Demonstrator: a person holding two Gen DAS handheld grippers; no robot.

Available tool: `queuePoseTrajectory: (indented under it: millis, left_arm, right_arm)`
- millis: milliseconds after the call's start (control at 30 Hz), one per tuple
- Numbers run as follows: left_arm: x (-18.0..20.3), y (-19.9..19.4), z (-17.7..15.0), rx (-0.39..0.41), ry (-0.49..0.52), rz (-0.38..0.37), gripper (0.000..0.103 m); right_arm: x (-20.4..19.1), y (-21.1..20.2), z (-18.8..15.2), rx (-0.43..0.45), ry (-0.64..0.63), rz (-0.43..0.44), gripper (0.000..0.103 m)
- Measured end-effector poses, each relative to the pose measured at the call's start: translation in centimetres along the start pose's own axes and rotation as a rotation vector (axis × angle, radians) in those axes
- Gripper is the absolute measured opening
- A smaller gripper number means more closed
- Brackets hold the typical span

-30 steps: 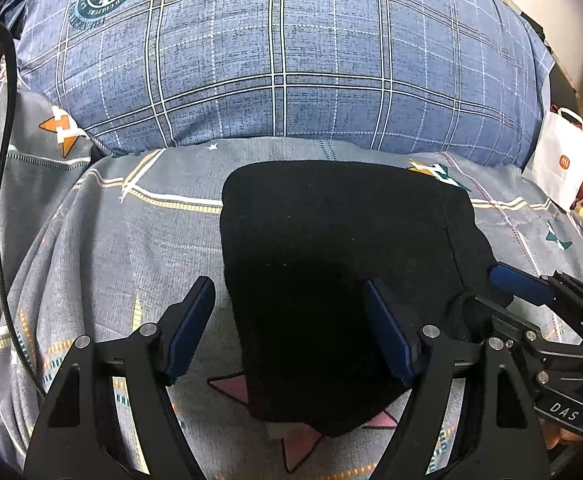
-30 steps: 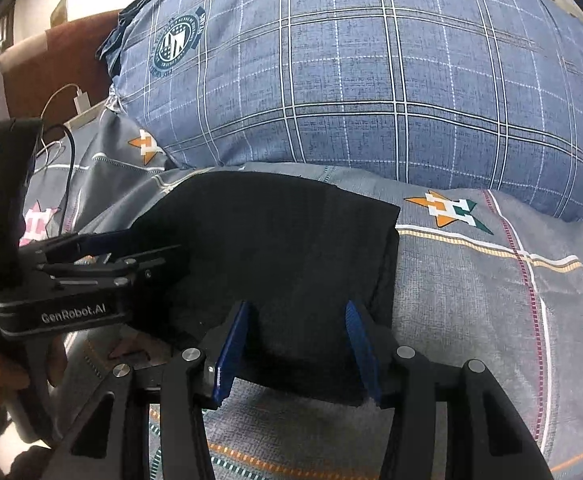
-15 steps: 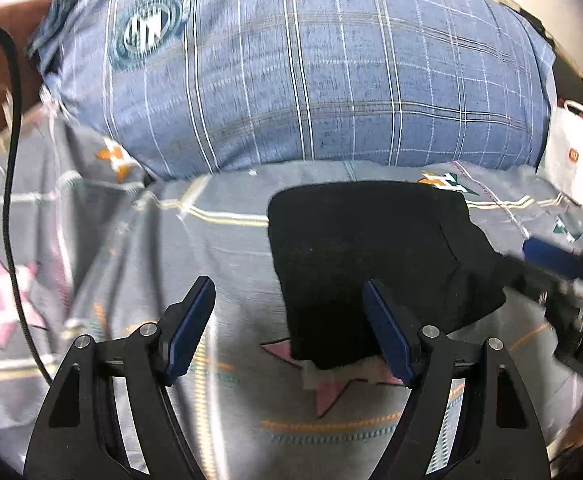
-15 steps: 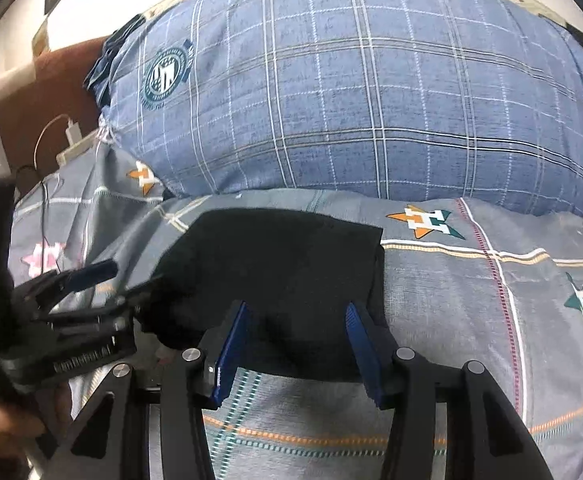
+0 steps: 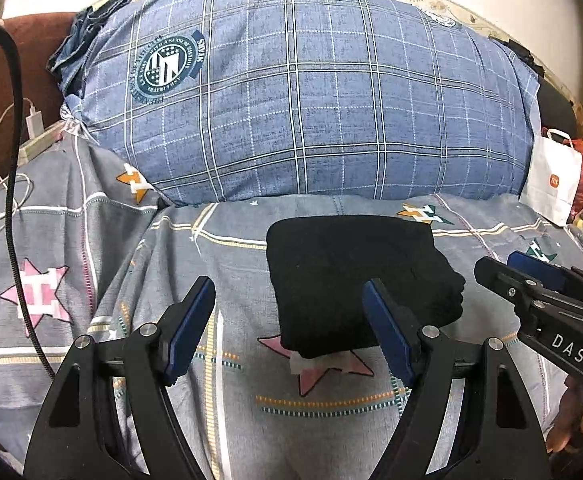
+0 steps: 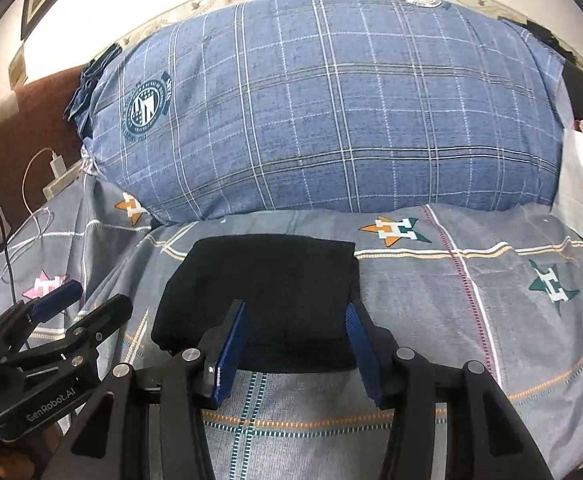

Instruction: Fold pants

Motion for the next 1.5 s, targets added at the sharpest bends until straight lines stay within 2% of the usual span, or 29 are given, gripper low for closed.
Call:
queuePoseTrajectory:
  millis: [67, 167, 300, 533, 1000, 1500]
  left_arm:
    - [0.0, -0.4, -0.2, -0.002, -0.003, -0.009, 0.077]
    - [0.0, -0.9, -0.3, 0.012, 0.003, 0.027, 0.077]
    - [0.0, -1.1, -0.7, 0.019, 0.008, 0.035, 0.078]
    - [0.2, -0.8, -1.1, 0.002, 0.022, 0.08, 0.078]
    - [0.8, -0.7, -1.4, 0.006, 0.03, 0.043, 0.078]
    - [0.8, -0.4, -1.6, -0.002, 0.018, 0.036, 0.078]
  right_arm:
    - [0.0, -0.1, -0.1, -0.005, 0.007, -0.001, 0.049]
    - [-0.2, -0.3, -0.3, -0.005, 0.006, 0.006, 0.049]
    - [-0.6, -0.2, -0.5, -0.013, -0.009, 0.007, 0.049]
    - [-0.7, 0.0, -0.8, -0.028, -0.012, 0.019, 0.049]
    - [-0.1, 0.5, -1.0, -0.042, 0.003, 0.026, 0.049]
    - [-0.6, 0.8, -1.2, -0.054, -0.015, 0.031, 0.049]
Point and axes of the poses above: each gripper's, at about its wrist camera, not at the fingertips, and y roughly the way its jaws point, x to its right, z to its top, the point moved 2 cm from there along y, roughly the way its jaws point, and after that the axes turned 13 degrees about -x, right-handed, at the moved point
